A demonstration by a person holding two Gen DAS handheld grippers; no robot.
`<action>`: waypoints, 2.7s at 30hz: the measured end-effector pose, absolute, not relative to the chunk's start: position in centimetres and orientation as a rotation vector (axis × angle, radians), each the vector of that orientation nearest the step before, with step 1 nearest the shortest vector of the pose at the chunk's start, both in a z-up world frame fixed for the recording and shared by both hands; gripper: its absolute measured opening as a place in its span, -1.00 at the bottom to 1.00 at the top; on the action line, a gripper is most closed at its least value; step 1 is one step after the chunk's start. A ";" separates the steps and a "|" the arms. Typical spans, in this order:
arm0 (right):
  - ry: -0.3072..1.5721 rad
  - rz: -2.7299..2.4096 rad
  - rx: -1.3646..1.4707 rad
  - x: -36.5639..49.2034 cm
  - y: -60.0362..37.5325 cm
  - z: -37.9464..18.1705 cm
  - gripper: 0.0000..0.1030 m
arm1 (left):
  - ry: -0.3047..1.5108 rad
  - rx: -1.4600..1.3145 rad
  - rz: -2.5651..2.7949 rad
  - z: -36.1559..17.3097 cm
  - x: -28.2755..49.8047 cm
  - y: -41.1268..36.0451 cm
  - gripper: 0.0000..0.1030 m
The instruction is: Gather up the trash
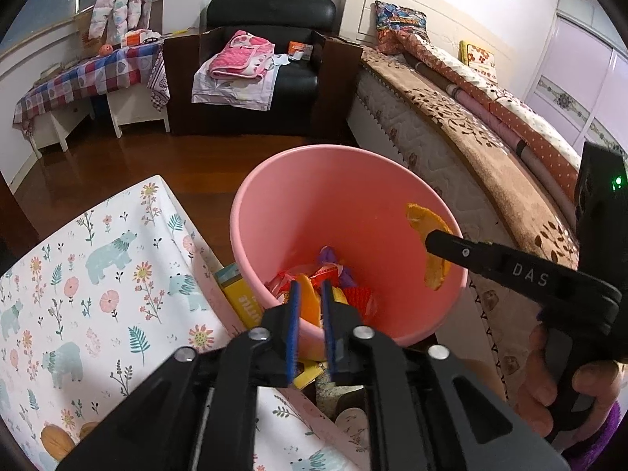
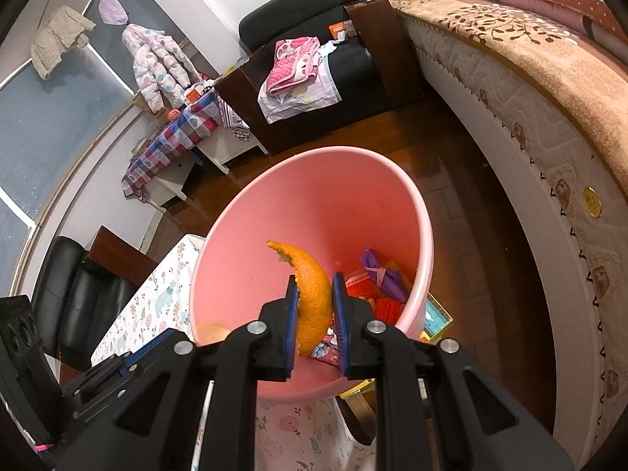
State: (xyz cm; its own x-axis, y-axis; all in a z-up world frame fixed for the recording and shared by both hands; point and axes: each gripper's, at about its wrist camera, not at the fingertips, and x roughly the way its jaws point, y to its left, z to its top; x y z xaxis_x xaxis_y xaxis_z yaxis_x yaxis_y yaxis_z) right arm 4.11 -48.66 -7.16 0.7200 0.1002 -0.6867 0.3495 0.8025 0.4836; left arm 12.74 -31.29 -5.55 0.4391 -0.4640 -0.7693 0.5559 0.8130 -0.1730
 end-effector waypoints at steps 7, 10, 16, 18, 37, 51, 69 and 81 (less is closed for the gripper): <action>0.767 -0.148 0.658 4.2 -48.8 -7.6 -0.62 | 0.886 0.082 -0.647 -4.6 12.3 -30.6 -0.21; 0.765 -0.143 0.659 4.2 -48.7 -7.6 -0.50 | 0.884 0.074 -0.643 -4.4 12.1 -30.3 -0.19; 0.761 -0.131 0.653 4.0 -48.1 -7.2 -0.37 | 0.885 0.056 -0.635 -4.2 11.7 -29.3 -0.18; 0.760 -0.126 0.651 4.0 -47.9 -7.0 -0.33 | 0.882 0.051 -0.633 -4.0 11.6 -29.2 -0.18; 0.743 -0.077 0.578 2.4 -44.4 -4.5 -0.31 | 0.789 0.018 -0.608 -0.5 8.1 -25.2 -0.17; 0.713 -0.037 0.529 0.2 -42.4 -2.7 -0.31 | 0.777 0.003 -0.570 0.5 6.2 -22.7 -0.18; 0.670 0.015 0.432 -1.7 -39.2 -1.5 -0.30 | 0.745 -0.037 -0.522 1.5 4.5 -19.5 -0.17; 0.646 0.037 0.357 -2.7 -36.3 -1.2 -0.30 | 0.718 -0.058 -0.477 1.8 3.7 -17.8 -0.18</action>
State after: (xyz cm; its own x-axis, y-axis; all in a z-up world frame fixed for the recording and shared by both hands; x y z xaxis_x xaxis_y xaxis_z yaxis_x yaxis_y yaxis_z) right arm -2.69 -36.26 -1.16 0.7999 0.1438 -0.5827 0.0764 0.9386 0.3365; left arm 3.67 -17.81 1.84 0.6512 -0.4390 -0.6190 0.3999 0.8918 -0.2117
